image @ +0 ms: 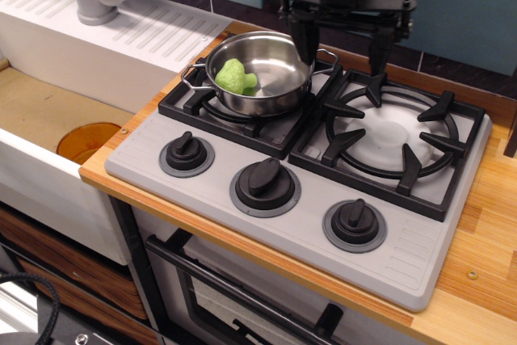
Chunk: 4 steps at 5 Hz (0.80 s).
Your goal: Put pot or pan on stove and put cauliflower in pot or pan
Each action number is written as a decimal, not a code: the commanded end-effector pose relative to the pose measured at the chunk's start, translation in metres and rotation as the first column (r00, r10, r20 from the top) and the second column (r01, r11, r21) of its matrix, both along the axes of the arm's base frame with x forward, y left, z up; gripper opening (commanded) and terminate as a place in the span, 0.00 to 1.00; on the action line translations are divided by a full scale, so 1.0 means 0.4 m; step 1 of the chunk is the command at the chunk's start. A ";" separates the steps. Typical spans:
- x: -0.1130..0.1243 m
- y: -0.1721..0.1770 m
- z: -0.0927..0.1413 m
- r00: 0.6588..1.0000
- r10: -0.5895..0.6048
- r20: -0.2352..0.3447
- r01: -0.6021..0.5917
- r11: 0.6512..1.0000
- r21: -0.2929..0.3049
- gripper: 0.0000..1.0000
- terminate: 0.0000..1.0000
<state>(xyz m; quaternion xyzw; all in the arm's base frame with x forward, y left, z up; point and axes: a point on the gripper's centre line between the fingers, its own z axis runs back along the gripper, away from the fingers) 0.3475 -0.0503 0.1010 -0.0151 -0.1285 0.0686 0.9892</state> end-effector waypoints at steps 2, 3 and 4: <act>0.035 -0.132 0.137 0.999 0.041 0.034 -0.039 0.998 -0.040 1.00 0.00; 0.042 -0.149 0.165 0.999 0.041 0.014 -0.041 0.998 -0.045 1.00 0.00; 0.057 -0.177 0.195 0.999 0.048 0.010 -0.048 0.998 -0.033 1.00 0.00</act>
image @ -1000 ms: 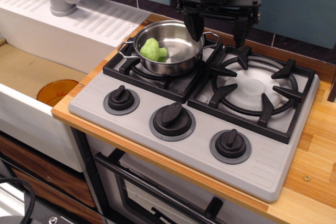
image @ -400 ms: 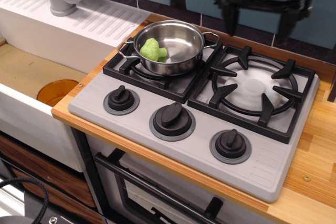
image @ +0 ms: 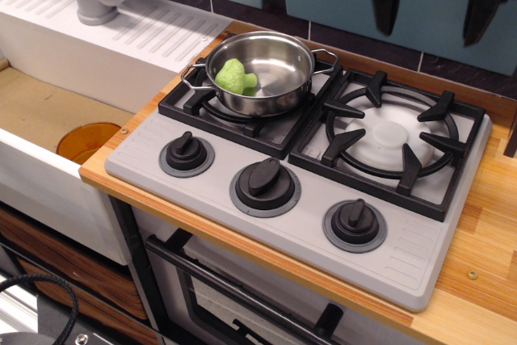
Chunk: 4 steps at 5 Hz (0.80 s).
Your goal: Put pot or pan on stove and put cauliflower in pot or pan
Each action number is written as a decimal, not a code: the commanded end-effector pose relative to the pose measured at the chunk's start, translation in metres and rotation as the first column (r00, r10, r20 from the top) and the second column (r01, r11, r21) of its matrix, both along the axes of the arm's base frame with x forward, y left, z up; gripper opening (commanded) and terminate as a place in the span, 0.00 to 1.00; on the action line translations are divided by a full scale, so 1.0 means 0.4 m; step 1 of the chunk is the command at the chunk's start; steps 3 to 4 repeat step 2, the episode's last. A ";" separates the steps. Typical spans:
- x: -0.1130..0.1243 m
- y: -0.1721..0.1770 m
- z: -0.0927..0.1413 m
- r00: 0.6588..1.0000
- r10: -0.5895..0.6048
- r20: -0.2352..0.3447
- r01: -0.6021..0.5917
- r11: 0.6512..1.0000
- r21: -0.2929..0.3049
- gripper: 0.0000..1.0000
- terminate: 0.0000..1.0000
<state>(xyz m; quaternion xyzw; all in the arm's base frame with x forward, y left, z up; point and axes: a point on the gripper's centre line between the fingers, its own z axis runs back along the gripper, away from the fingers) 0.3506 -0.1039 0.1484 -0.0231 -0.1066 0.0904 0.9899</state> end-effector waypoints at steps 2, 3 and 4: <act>0.056 -0.044 0.077 0.998 -0.003 0.055 0.003 1.000 -0.008 1.00 1.00; 0.056 -0.044 0.077 0.998 -0.003 0.055 0.003 1.000 -0.008 1.00 1.00; 0.056 -0.044 0.077 0.998 -0.003 0.055 0.003 1.000 -0.008 1.00 1.00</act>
